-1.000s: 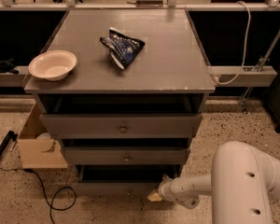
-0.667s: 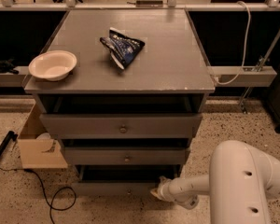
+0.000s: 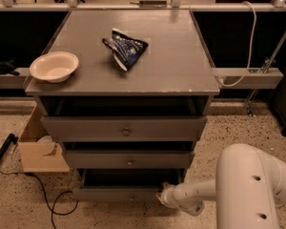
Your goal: Open bottom drawer
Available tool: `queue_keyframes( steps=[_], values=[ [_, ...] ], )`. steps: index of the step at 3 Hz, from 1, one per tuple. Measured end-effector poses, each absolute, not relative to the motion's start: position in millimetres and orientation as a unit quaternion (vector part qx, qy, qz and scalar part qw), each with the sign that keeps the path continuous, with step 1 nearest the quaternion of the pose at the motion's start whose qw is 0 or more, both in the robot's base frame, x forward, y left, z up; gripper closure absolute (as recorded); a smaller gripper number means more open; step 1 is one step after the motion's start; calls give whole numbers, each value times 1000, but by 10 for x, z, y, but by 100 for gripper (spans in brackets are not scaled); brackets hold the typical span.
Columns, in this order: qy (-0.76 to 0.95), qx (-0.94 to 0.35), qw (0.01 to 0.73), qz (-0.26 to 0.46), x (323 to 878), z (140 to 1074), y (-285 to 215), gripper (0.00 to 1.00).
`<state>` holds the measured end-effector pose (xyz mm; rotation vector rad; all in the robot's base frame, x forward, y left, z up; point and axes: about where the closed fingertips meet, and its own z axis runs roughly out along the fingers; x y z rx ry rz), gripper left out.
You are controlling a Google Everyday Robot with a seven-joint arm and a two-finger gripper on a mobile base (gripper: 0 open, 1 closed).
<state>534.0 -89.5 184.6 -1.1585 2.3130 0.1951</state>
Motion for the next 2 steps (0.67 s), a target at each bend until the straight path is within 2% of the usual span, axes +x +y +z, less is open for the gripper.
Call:
queue_keyframes(
  steps=[1,2],
  values=[
    [858,-430,270,72,5339,1860,-895,100],
    [860,-422,276,75,5253,1852,-903,96]
  ],
)
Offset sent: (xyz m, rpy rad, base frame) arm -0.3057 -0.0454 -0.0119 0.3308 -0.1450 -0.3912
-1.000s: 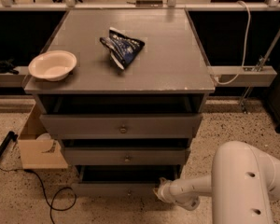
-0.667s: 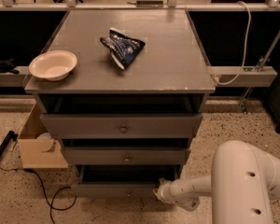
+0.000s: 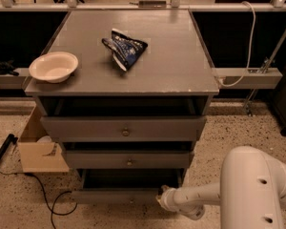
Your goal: Open bottom drawer
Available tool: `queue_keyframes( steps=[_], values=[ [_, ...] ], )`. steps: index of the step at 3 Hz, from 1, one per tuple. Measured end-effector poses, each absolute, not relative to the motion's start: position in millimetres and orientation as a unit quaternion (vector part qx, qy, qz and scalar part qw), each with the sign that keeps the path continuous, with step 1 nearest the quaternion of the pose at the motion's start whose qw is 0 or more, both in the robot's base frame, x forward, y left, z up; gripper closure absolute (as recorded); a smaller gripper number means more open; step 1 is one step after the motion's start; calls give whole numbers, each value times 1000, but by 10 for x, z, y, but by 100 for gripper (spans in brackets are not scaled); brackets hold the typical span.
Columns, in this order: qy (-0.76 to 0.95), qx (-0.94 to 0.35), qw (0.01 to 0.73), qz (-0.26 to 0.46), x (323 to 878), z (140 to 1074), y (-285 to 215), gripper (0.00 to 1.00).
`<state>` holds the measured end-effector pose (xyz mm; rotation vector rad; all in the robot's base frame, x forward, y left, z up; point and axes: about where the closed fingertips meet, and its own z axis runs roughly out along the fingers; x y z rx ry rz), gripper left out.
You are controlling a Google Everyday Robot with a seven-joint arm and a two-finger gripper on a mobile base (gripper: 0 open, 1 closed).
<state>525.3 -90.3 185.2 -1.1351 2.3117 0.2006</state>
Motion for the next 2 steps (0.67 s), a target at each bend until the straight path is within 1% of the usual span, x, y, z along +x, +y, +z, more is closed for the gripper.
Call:
queue_keyframes(
  steps=[1,2],
  values=[
    [860,-422,276,75,5253,1852,-903,78],
    [860,-422,276,75,5253,1852,-903,100]
  ],
)
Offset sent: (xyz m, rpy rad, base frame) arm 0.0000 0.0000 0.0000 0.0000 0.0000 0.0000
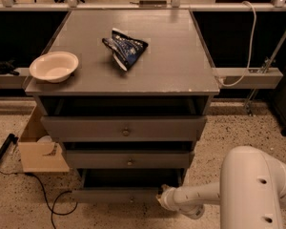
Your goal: Open bottom drawer
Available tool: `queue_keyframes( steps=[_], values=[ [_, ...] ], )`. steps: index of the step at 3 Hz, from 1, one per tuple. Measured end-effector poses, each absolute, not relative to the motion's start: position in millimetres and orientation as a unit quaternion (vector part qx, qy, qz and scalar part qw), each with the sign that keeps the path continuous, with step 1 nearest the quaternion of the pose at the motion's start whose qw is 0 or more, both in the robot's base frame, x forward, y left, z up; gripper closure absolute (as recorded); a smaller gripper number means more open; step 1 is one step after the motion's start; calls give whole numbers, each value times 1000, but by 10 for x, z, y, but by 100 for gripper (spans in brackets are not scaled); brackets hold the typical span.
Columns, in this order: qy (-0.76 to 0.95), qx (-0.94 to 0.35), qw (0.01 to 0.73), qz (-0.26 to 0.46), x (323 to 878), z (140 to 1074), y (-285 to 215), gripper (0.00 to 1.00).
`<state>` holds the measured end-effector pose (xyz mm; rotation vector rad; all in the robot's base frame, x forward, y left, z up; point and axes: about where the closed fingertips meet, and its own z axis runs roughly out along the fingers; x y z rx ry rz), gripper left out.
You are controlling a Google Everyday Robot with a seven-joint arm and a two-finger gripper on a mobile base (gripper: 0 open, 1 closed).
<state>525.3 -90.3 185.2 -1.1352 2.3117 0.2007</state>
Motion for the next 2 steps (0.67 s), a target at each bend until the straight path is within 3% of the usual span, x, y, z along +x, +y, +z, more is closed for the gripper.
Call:
queue_keyframes(
  steps=[2],
  values=[
    [861,-421,274,82,5076,1842,-961,100]
  ],
)
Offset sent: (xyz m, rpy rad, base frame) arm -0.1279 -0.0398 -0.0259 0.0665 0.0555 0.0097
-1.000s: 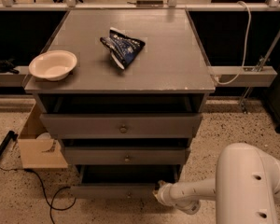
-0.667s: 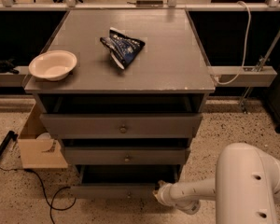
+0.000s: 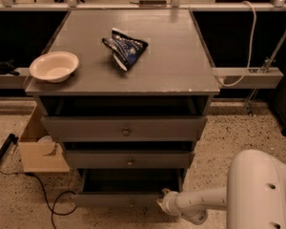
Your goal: Open bottom drawer
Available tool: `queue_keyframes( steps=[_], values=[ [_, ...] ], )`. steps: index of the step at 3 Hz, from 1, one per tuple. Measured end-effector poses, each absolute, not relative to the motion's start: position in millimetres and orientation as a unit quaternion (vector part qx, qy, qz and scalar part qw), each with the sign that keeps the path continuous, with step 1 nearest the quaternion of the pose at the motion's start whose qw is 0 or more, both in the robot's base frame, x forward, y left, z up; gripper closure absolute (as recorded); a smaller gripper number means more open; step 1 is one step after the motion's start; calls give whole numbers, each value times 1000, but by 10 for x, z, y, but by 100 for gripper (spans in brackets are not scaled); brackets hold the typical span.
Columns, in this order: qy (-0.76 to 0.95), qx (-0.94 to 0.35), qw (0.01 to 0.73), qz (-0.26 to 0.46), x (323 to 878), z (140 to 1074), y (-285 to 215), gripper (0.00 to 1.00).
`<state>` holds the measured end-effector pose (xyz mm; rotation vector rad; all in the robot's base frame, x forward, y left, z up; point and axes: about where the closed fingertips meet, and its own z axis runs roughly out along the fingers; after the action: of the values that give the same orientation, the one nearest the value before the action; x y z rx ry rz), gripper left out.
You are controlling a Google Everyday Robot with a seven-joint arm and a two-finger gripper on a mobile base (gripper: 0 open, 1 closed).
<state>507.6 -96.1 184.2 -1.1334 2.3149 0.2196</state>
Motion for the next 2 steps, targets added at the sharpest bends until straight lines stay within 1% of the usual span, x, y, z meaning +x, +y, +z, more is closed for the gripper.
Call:
queue_keyframes(
  steps=[1,2],
  values=[
    [863,-416,274,85,4928,1831,-991,100],
    [863,-416,274,85,4927,1833,-991,100]
  ],
)
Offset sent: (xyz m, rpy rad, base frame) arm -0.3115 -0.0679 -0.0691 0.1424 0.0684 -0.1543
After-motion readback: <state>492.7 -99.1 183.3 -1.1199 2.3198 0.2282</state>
